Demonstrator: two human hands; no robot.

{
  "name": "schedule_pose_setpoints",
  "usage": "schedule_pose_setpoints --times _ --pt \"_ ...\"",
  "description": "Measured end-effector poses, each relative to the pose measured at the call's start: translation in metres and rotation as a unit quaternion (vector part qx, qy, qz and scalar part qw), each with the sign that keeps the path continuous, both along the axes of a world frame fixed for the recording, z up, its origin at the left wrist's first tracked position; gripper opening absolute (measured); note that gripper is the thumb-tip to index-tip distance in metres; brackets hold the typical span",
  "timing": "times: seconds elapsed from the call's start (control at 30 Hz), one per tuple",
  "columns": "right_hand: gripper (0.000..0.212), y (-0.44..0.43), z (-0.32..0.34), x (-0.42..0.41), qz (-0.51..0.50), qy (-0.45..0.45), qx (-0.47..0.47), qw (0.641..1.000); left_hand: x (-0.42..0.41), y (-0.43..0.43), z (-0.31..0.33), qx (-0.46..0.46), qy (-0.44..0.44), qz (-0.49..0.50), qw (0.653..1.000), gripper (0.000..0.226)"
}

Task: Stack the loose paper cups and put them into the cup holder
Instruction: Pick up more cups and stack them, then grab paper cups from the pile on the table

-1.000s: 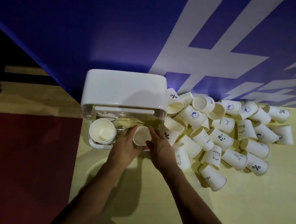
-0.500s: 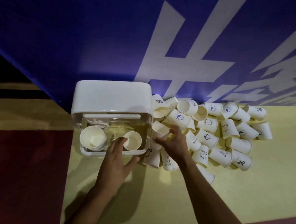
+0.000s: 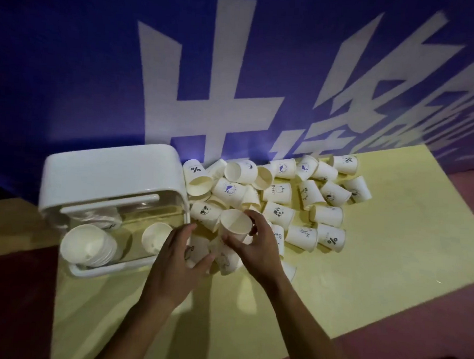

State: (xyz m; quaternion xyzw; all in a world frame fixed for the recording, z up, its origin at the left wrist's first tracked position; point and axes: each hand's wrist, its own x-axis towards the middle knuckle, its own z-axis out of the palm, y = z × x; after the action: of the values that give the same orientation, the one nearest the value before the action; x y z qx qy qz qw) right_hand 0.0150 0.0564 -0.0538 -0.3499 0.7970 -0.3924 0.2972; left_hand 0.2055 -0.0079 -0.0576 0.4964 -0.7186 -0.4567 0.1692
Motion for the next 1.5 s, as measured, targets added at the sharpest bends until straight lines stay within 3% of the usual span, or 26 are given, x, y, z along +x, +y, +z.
schedule_pose_setpoints --times 0.2,0.5,0.57,0.7,0.83,0.9,1.0,1.27,1.5 --pt "0.074 0.051 0.006 -0.07 -0.05 -0.029 0.011 0.998 -0.089 -0.005 0.016 -0.059 -0.017 -0.024 0.998 0.071" --pt "0.062 0.116 -0.002 -0.202 -0.083 -0.062 0.001 0.995 -0.259 -0.024 0.004 -0.108 -0.118 -0.013 0.987 0.075" --pt "0.066 0.126 -0.006 -0.224 -0.084 -0.067 0.005 0.994 -0.279 -0.033 -0.005 -0.162 -0.186 -0.007 0.969 0.08" --pt "0.066 0.139 -0.014 -0.259 -0.085 -0.083 0.015 0.993 -0.297 -0.057 -0.022 -0.245 -0.376 -0.032 0.893 0.093" --pt "0.063 0.141 -0.017 -0.279 -0.078 -0.091 0.02 0.993 -0.3 -0.071 -0.035 -0.277 -0.465 -0.089 0.836 0.081" --pt "0.064 0.14 -0.018 -0.284 -0.071 -0.093 0.021 0.993 -0.297 -0.075 -0.039 -0.282 -0.471 -0.098 0.83 0.074" --pt "0.065 0.138 -0.019 -0.289 -0.06 -0.092 0.02 0.994 -0.297 -0.076 -0.038 -0.282 -0.448 -0.087 0.844 0.07" --pt "0.066 0.125 -0.021 -0.289 -0.047 -0.094 0.018 0.994 -0.296 -0.067 -0.025 -0.209 -0.275 -0.056 0.937 0.076" --pt "0.062 0.112 -0.016 -0.275 -0.035 -0.109 0.009 0.993 -0.285 -0.056 -0.009 -0.146 -0.18 -0.01 0.973 0.082"
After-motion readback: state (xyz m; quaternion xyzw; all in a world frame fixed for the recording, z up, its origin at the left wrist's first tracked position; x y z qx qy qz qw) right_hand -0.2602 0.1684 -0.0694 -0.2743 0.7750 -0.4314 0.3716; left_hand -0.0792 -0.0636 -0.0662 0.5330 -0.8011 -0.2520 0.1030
